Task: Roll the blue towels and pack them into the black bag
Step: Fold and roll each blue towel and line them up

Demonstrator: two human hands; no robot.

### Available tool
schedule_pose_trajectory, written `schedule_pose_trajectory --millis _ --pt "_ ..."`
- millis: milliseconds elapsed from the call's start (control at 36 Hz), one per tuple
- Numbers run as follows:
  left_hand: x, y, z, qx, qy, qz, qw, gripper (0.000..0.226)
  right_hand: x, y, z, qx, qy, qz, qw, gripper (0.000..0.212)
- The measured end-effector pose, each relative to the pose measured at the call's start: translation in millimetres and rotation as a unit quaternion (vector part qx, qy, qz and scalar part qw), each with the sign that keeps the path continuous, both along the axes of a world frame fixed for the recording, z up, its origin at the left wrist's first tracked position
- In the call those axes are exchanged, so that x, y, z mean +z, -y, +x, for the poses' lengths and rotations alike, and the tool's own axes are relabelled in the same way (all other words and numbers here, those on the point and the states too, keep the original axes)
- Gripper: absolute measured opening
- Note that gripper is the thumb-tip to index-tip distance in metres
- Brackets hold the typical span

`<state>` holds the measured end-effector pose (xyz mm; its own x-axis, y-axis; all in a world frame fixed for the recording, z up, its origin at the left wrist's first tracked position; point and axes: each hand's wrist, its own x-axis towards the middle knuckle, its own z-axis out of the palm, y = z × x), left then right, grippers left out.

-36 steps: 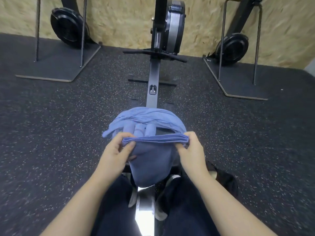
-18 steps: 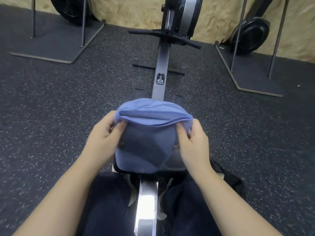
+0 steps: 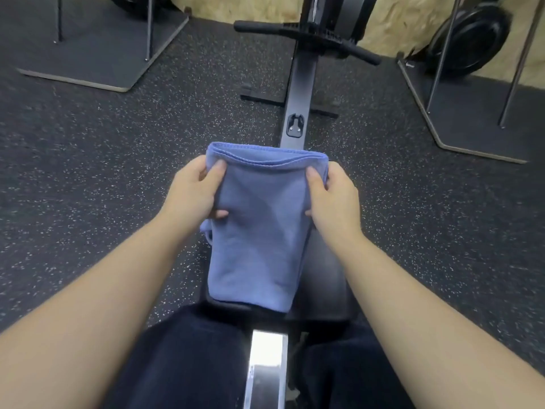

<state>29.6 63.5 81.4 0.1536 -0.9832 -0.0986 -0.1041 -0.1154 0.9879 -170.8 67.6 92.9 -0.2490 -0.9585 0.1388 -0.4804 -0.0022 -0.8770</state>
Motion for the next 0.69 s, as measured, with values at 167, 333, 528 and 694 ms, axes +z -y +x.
schedule_pose_trajectory --millis 167,333,528,694 --pt "-22 43 -5 0.004 -0.002 0.036 0.999 0.024 -30 48 -2 -0.017 -0.005 0.02 1.0 0.032" --pt "-51 77 -13 0.002 0.004 0.079 0.997 0.031 -70 85 -7 -0.035 -0.021 0.059 0.997 0.028" --pt "-85 99 -12 0.002 0.068 0.076 0.995 0.026 -100 105 -7 -0.022 -0.044 0.102 0.994 0.011" --pt "-105 65 -7 -0.102 0.224 -0.01 0.969 0.066 -100 75 -10 0.055 -0.103 0.093 0.989 0.052"
